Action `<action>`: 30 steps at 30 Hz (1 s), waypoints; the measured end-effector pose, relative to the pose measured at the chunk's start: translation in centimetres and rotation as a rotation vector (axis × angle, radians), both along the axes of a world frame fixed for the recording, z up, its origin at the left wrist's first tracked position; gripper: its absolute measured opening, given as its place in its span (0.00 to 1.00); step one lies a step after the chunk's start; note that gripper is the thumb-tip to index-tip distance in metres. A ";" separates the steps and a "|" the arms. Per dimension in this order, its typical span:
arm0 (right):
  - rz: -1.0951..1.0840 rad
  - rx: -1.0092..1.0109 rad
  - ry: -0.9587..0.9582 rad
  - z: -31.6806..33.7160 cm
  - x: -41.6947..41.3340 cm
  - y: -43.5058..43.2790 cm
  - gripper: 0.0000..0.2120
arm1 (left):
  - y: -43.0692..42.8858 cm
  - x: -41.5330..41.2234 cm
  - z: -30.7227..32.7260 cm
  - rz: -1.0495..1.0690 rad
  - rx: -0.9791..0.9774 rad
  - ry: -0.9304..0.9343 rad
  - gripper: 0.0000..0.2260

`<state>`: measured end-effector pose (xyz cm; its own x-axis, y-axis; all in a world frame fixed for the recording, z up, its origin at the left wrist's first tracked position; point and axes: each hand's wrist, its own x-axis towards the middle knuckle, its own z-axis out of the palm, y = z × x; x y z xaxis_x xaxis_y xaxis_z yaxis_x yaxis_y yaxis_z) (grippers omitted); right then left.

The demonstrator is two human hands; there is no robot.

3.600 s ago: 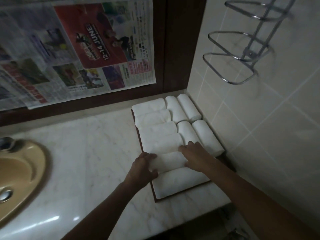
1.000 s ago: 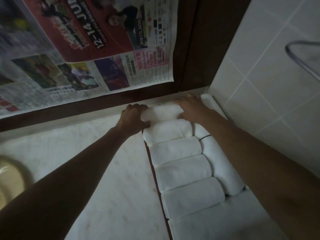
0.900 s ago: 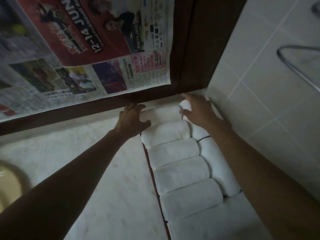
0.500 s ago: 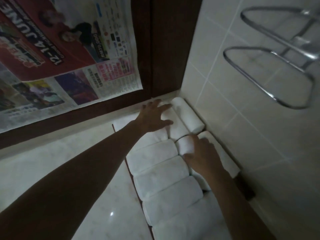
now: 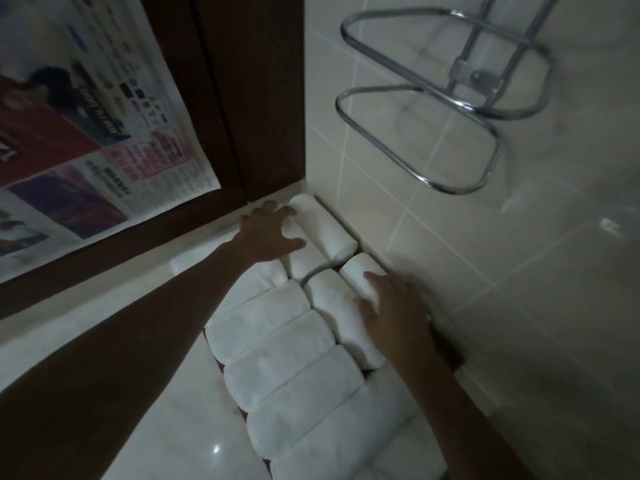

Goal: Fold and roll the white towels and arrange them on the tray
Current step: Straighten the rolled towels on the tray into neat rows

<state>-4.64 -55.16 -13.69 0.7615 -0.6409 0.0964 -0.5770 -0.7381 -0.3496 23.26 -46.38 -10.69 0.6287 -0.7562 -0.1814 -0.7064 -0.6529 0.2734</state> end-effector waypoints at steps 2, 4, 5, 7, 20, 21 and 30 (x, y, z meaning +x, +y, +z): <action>-0.071 -0.004 0.088 0.2 -1.5 -1.6 0.26 | -1.5 -0.1 -0.1 0.005 0.003 -0.045 0.34; -0.073 0.031 0.257 0.3 -2.5 -1.8 0.32 | -3.2 -0.4 -0.3 -0.026 0.091 -0.066 0.37; -0.074 0.047 0.278 0.1 -2.8 -1.9 0.34 | -4.0 -0.6 -0.5 -0.047 0.136 -0.064 0.38; -0.078 0.050 0.250 -0.2 -3.0 -1.9 0.34 | -5.2 -0.5 -0.9 -0.070 0.189 -0.065 0.40; -0.075 -0.042 0.161 -1.5 -2.9 -2.1 0.32 | -4.7 0.8 -2.2 -0.074 0.105 0.008 0.38; -0.071 -0.047 0.142 -1.1 -3.0 -1.9 0.31 | -4.4 0.6 -2.1 -0.061 0.075 -0.027 0.38; 0.212 0.120 0.024 0.1 -4.0 2.9 0.29 | 1.2 -3.6 -2.7 0.013 0.016 -0.165 0.34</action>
